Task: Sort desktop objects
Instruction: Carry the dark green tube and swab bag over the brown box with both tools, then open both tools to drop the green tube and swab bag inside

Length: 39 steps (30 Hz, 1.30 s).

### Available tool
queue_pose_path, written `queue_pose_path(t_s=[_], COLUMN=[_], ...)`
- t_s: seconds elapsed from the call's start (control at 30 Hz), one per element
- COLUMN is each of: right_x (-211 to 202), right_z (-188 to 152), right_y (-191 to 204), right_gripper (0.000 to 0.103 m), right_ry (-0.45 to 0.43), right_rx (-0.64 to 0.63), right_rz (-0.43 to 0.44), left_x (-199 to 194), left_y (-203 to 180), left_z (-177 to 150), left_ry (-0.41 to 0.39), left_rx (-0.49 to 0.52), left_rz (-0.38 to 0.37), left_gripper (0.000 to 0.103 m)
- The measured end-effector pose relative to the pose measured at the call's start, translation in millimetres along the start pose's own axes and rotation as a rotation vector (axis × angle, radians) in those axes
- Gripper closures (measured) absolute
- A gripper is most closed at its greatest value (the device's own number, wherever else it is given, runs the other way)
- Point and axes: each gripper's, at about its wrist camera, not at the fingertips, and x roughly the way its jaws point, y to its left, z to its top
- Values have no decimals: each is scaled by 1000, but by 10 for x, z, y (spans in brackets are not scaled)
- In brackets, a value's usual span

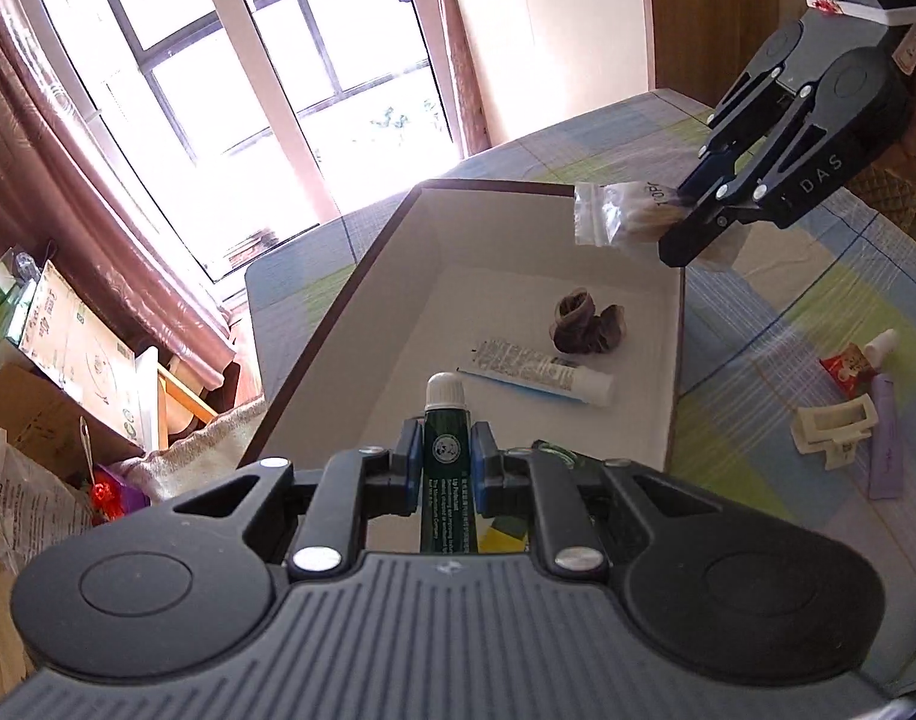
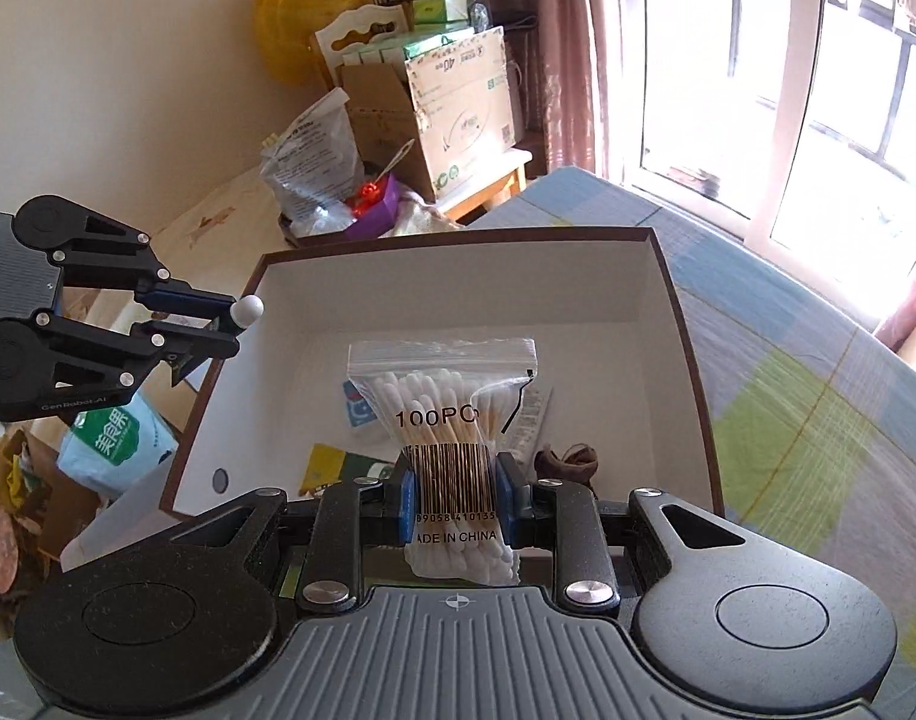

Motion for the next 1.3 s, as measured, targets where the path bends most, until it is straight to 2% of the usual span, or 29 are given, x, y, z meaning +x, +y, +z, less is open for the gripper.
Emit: queue_pose_path(t_s=[0.3, 0.53, 0.73, 1.0, 1.1, 1.2, 1.3], right_x=[416, 782, 1025, 1144, 1193, 1234, 1271], right_z=[306, 422, 442, 439, 451, 451, 440], right_y=[-287, -472, -594, -727, -767, -790, -774], right_gripper=[74, 74, 74, 74, 74, 74, 74], right_ry=[16, 60, 103, 121, 118, 118, 127], right_rx=[91, 134, 163, 180, 189, 196, 179], right_rz=[-41, -70, -91, -106, -111, -106, -103], left_x=[655, 1157, 1517, 2052, 2190, 2223, 2179], left_y=[258, 436, 387, 240, 219, 238, 257], left_z=[129, 121, 298, 457, 467, 467, 432], left_ry=[37, 110, 111, 144, 155, 150, 150], left_rx=[35, 29, 60, 103, 105, 87, 90], left_rz=[-67, -67, -97, -120, -122, -122, -130], left_gripper=[90, 90, 90, 90, 89, 80, 80])
